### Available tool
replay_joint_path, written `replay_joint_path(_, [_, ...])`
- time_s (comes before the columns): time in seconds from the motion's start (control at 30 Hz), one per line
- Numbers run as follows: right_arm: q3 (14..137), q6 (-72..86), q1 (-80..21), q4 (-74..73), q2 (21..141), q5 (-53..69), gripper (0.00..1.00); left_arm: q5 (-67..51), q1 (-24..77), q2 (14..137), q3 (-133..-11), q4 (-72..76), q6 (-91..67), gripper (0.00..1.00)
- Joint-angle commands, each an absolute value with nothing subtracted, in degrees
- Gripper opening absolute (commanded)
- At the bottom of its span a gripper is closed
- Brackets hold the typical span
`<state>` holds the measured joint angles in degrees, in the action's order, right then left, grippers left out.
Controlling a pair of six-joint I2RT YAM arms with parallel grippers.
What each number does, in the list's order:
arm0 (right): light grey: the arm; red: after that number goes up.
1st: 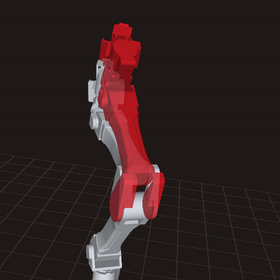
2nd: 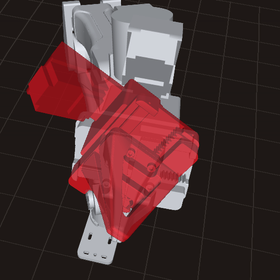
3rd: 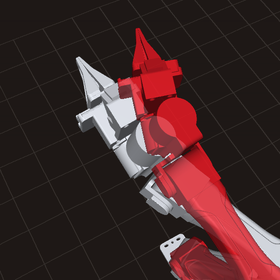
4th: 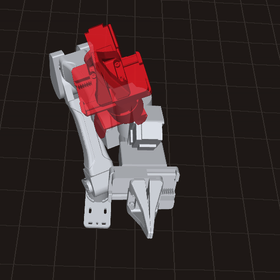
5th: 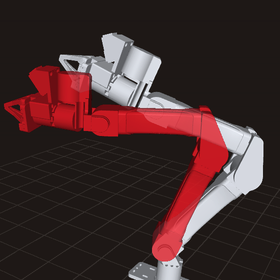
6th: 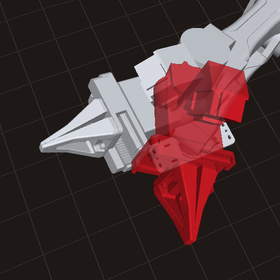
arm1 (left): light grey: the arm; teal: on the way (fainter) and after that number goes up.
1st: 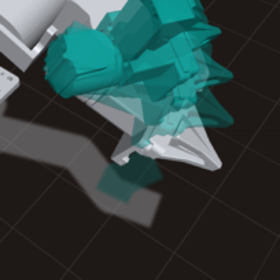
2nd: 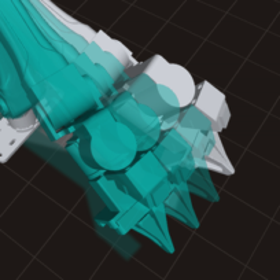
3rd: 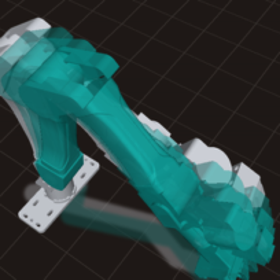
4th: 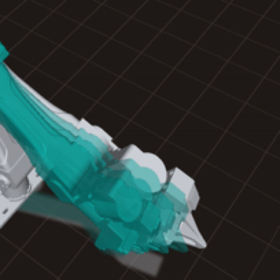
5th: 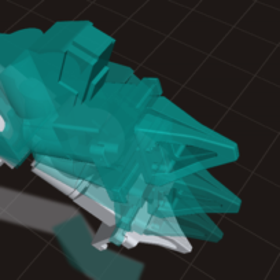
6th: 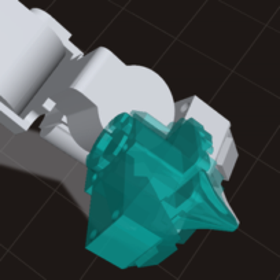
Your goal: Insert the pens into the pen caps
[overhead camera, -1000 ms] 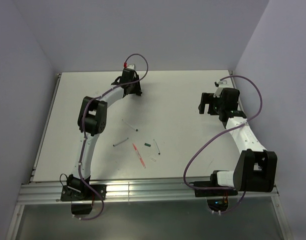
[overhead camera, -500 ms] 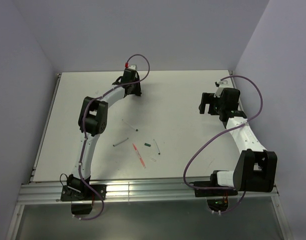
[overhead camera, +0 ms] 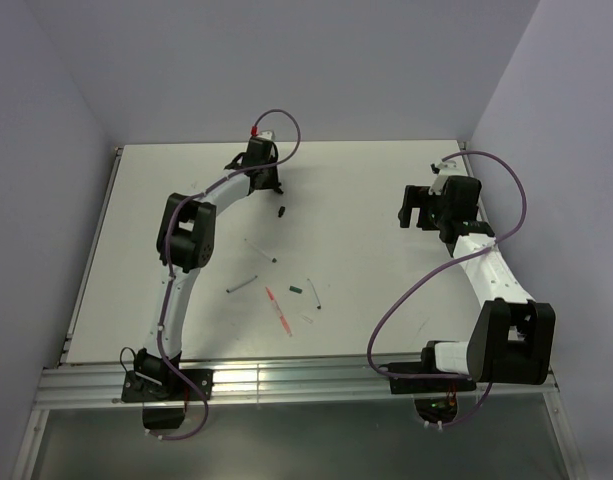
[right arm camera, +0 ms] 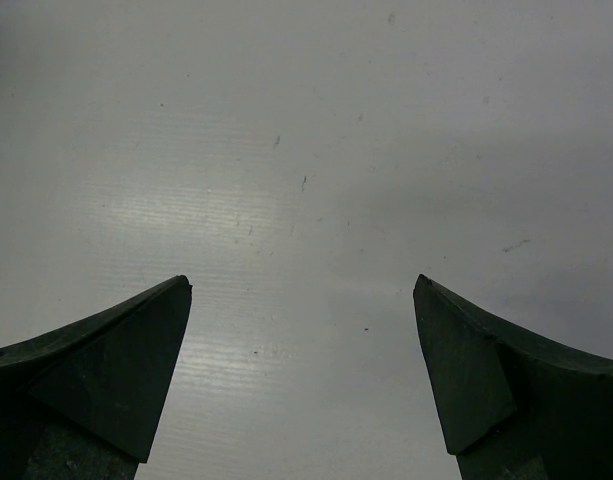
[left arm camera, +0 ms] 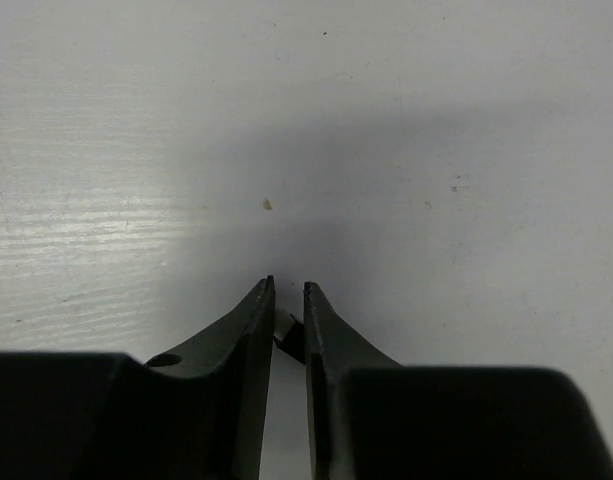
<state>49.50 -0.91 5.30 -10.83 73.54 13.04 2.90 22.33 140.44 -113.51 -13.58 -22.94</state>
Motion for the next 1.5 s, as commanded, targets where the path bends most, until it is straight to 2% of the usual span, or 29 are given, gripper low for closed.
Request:
replay_joint_path(0.0, [52.12,-0.53,5.8,-10.46,72.51,13.27,1.0,1.93,22.85,136.59,-113.73,-17.4,-21.27,0.22])
replay_joint_path(0.27, [51.59,-0.35,5.71,-10.63,71.72,17.22,1.0,0.7,22.76,129.82,-109.42,-14.94,-20.22,0.22])
replay_joint_path(0.4, [51.59,-0.09,5.71,-10.63,71.54,19.77,1.0,0.44,22.76,128.94,-110.21,-16.34,-19.6,0.08])
replay_joint_path(0.43, [51.59,-0.09,5.8,-10.63,71.37,20.21,1.0,0.44,22.76,129.02,-110.74,-17.13,-19.6,0.01])
replay_joint_path(0.53, [51.59,-0.09,5.71,-10.64,71.02,21.97,1.0,-0.26,22.85,128.85,-110.92,-17.84,-19.6,0.0])
replay_joint_path(0.57, [51.68,-0.09,5.71,-10.63,70.84,22.41,1.0,-0.26,22.85,128.76,-111.0,-18.19,-19.77,0.03])
replay_joint_path(0.6, [51.68,-0.09,5.54,-10.72,70.84,22.85,1.0,-0.26,22.85,128.59,-111.01,-18.63,-20.04,0.14])
replay_joint_path(0.63, [51.59,-0.09,5.62,-10.72,70.84,23.03,1.0,0.08,22.85,128.58,-111.44,-19.15,-20.56,0.47])
replay_joint_path(0.67, [51.5,-0.09,5.45,-10.72,70.93,22.94,1.0,2.0,22.85,128.58,-111.79,-20.99,-22.22,0.58])
replay_joint_path(0.7, [51.59,-0.09,5.54,-10.72,70.84,22.85,1.0,2.54,22.85,128.58,-111.88,-21.7,-23.37,0.66])
replay_joint_path(0.77, [51.59,-0.09,5.45,-10.81,70.93,22.59,1.0,4.47,22.94,127.62,-110.66,-22.76,-26.35,0.71])
replay_joint_path(0.87, [51.77,-0.09,5.45,-10.72,71.28,22.41,1.0,7.9,23.64,126.48,-108.55,-23.03,-29.44,0.69])
replay_joint_path(1.1, [51.5,-0.09,5.45,-10.72,71.19,21.88,1.0,13.53,25.57,130.42,-112.58,-27.94,-32.61,0.56])
replay_joint_path(1.27, [51.42,-0.09,5.54,-10.72,71.01,21.53,1.0,15.2,26.45,134.73,-118.46,-31.72,-32.96,0.53])
replay_joint_path(1.47, [51.33,-0.09,5.54,-10.72,71.37,21.53,1.0,15.47,26.54,137.02,-119.61,-31.9,-32.96,0.49])
